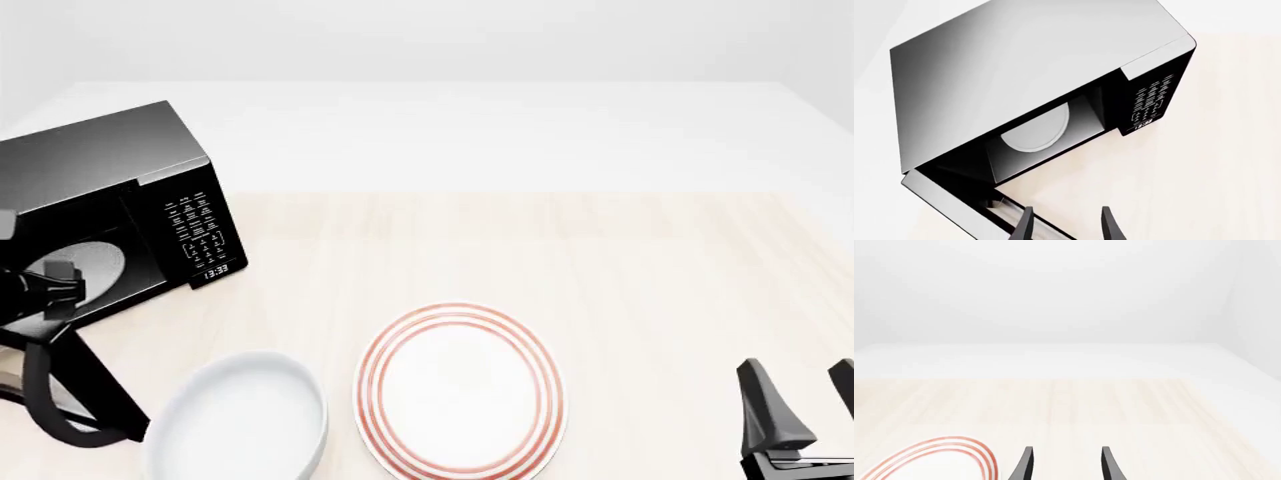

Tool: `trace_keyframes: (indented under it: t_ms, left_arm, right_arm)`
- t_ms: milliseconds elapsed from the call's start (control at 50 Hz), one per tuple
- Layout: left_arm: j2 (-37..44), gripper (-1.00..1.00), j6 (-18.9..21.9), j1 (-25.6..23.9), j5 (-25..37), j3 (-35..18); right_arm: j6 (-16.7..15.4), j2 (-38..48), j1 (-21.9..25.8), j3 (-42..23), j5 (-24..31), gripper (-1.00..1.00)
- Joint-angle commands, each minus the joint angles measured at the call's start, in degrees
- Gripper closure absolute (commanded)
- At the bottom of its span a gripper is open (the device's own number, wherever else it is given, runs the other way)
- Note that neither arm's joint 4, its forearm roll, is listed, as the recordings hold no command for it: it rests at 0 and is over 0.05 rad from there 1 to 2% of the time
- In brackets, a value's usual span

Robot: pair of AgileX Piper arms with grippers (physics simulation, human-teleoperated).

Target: Open the microwave.

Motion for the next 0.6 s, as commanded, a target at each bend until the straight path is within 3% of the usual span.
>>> trace_keyframes:
  t_ms: [20, 600]
  left_arm:
    - [-2.6, -1.00, 0.4, 0.7, 1.3, 2.2]
    - [-10.4, -1.00, 0.5, 2.7, 6.1, 4.6]
  right_arm:
    - [0.0, 0.0, 0.0, 0.0, 0.0, -1.00]
    - [0.0, 0.0, 0.0, 0.0, 0.0, -1.00]
